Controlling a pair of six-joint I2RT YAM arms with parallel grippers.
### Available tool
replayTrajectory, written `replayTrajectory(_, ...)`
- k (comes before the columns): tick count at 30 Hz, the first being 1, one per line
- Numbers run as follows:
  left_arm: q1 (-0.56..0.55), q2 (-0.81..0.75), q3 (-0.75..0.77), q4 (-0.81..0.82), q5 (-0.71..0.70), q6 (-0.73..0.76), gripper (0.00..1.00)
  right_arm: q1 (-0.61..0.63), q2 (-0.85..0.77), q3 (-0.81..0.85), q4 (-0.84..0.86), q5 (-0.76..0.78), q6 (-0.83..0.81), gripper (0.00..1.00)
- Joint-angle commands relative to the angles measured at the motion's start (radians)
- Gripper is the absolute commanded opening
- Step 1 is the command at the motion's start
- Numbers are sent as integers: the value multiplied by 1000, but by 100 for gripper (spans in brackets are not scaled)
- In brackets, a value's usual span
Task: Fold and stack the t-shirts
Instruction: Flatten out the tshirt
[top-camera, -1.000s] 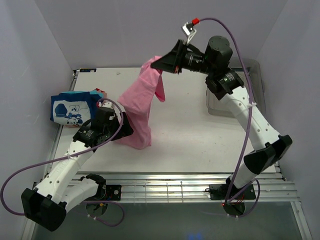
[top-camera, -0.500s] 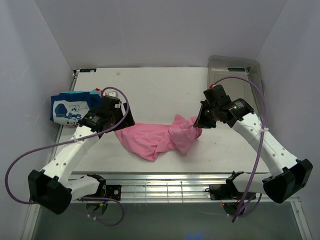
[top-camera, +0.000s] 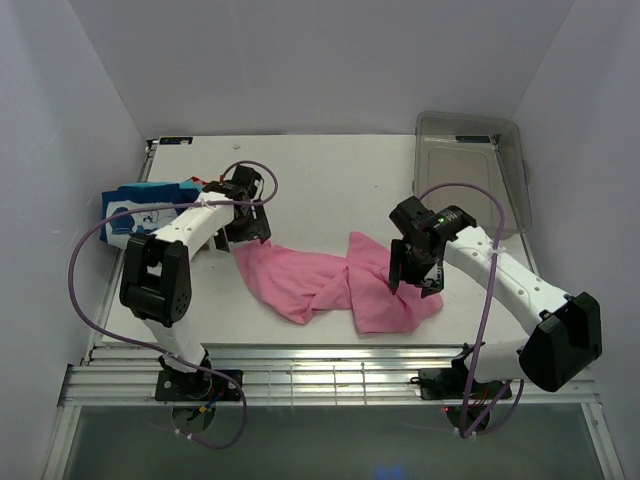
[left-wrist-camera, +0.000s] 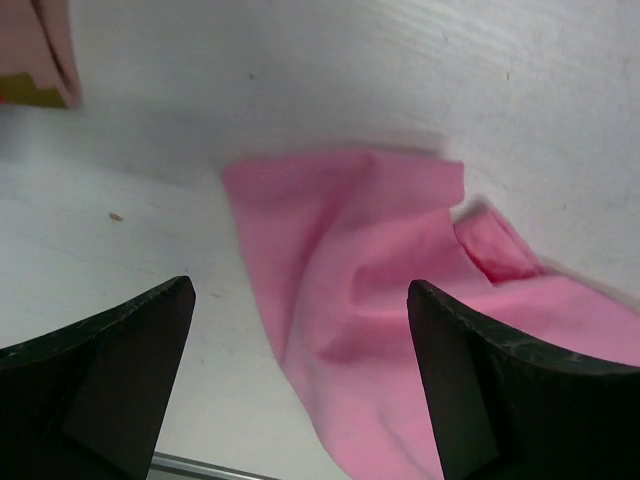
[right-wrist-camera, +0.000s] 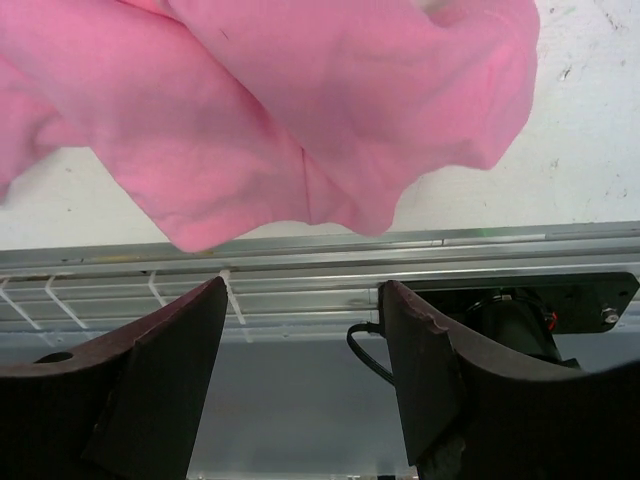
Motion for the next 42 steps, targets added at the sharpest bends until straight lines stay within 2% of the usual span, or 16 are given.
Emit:
replayTrajectory(1,55,4,103,76,-31,8,98,3,6,33,28,29,-20,70)
replayTrajectory(9,59,111,163,100,25,23,96,5,118,1,191,110,-40,66)
replayTrajectory(14,59,92,136,103,61,3,93,3,250,59,232,147,-54,65)
replayTrajectory(22,52,59,47,135,110,-14,87,2,304,114,255,116,-68,65)
replayTrajectory(30,-5,81,17,155,87,-29,86,-46,340,99,292,150,-83,64)
replayTrajectory(42,-10,156,105,149,47,-21,86,-155,452,131,389,110,-161,62)
